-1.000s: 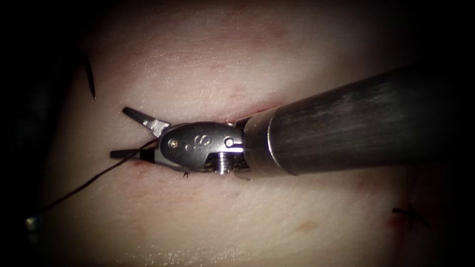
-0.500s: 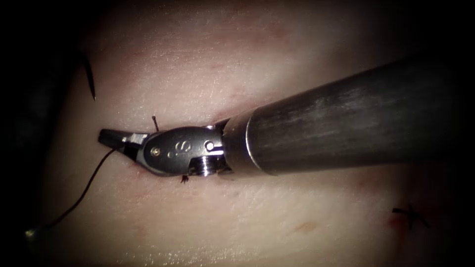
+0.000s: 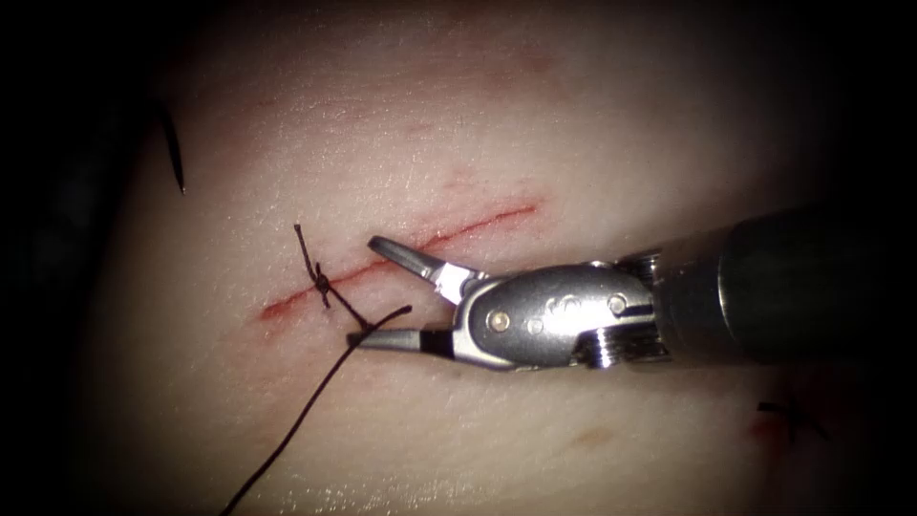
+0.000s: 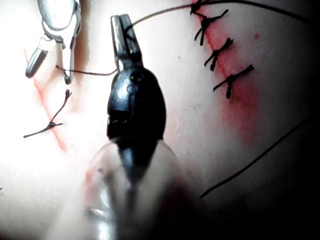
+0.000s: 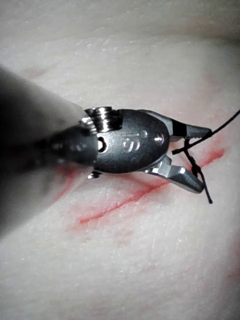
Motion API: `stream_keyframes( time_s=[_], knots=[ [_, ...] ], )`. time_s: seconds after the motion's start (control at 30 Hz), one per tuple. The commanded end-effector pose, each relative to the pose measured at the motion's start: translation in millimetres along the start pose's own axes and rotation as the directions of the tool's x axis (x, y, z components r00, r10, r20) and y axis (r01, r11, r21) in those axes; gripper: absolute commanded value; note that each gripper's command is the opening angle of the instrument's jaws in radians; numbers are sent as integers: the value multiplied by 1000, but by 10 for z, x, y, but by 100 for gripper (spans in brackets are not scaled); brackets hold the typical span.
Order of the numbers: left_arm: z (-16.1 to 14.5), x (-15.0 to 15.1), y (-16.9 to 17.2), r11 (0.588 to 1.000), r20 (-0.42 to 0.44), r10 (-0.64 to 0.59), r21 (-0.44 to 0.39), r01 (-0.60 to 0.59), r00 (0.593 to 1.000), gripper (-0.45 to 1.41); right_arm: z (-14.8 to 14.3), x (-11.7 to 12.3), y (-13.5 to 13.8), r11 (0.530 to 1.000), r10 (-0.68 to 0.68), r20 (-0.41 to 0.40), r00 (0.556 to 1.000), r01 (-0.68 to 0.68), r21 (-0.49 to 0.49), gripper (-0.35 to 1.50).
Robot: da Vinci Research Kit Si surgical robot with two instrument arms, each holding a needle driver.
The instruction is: Wound Closure
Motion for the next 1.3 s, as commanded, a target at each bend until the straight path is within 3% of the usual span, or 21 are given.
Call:
stream_keyframes(
  time_s=[0.03,0.17,0.3,0.47,0.6,0.73,0.83,0.87,0.9,0.93,1.07,1.1,1.13,1.3],
  knots=[
    [14,-10,10,1000,2,-9,-17,9,1000,-45,-21,-10,3,1000,4,5,1000,-4,-21,116],
    [52,-29,21,997,4,-27,-69,27,1000,-45,-61,-17,17,998,8,13,1000,-7,-57,115],
    [82,-46,19,995,4,-21,-95,21,1000,-45,-76,-23,20,998,8,24,1000,-7,-70,113],
    [137,-89,-1,994,35,-8,-110,11,999,-45,-91,-26,29,996,-2,64,998,8,-87,113],
    [188,-145,-22,993,71,11,-118,-2,997,-45,-125,-32,51,993,-50,194,980,69,-93,111],
    [223,-181,-39,996,94,14,-89,-5,995,-45,-156,-36,62,987,-42,237,971,77,-141,104],
    [237,-185,-44,996,85,14,-93,-6,996,-45,-158,-38,59,985,-43,237,971,80,-152,104],
    [242,-184,-47,996,82,2,-93,6,997,26,-154,-39,57,985,-44,235,971,82,-154,104],
    [244,-183,-51,996,79,-2,-93,9,997,84,-149,-40,56,985,-45,230,972,82,-155,104],
    [246,-182,-55,995,84,-10,-94,18,996,108,-144,-40,56,984,-44,229,973,82,-157,110],
    [243,-181,-59,998,163,-33,-48,42,986,130,-134,-41,55,983,-43,226,973,82,-163,115],
    [236,-181,-60,999,241,-34,-30,42,970,140,-126,-42,52,983,-46,217,975,83,-163,120],
    [236,-181,-60,999,241,-34,-30,42,970,140,-126,-42,52,983,-46,217,975,83,-163,120],
    [180,-172,-49,999,311,-50,9,50,949,136,-115,-50,46,981,-54,214,975,92,-172,125]
  ],
)
